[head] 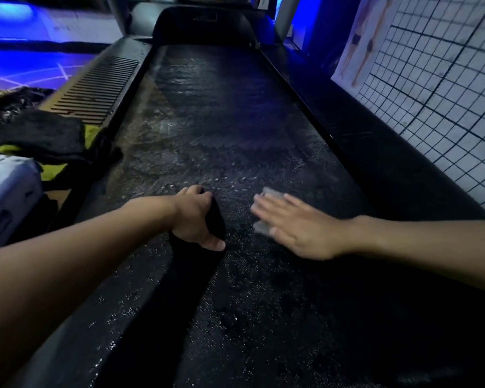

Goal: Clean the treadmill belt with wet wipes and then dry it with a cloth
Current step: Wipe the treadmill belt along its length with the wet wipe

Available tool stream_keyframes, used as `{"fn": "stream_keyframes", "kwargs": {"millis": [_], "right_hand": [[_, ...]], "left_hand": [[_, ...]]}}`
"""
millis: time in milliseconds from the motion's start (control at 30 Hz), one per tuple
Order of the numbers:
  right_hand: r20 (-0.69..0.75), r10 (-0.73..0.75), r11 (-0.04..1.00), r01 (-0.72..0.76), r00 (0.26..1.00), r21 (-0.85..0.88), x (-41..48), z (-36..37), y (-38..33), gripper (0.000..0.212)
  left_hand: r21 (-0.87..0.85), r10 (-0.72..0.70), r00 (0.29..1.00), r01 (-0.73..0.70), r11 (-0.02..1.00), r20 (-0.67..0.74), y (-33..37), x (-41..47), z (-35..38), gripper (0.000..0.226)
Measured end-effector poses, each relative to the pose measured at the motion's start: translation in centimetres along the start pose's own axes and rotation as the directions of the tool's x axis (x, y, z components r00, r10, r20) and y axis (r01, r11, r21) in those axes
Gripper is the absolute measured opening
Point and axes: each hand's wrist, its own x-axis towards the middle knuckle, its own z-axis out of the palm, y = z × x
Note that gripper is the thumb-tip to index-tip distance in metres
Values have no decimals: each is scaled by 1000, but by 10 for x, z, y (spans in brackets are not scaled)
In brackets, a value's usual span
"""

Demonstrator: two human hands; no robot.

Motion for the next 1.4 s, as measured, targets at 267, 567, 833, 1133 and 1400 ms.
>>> {"fn": "stream_keyframes", "kwargs": {"millis": [267, 567, 833, 1133, 1400], "right_hand": [[-8, 37, 999, -37, 999, 1, 17, -7, -8, 57], [17, -24, 1000, 24, 1000, -4, 31, -10, -23, 60], [-17, 43, 999, -43, 999, 28, 49, -16, -25, 55], [-25, -60, 998, 59, 998, -34, 57, -17, -44, 58], [-36, -29, 1000, 28, 999, -8, 73, -20, -52, 57]], "left_hand": [[47, -121, 992, 123, 991, -42, -10, -3, 6, 124], [15, -110, 994, 110, 994, -5, -20, -6, 3, 127], [58, -201, 979, 202, 978, -18, -24, -11, 5, 119], [12, -193, 981, 193, 981, -7, -46, -18, 3, 106], [11, -297, 953, 298, 955, -58, -60, -30, 18, 96]]}}
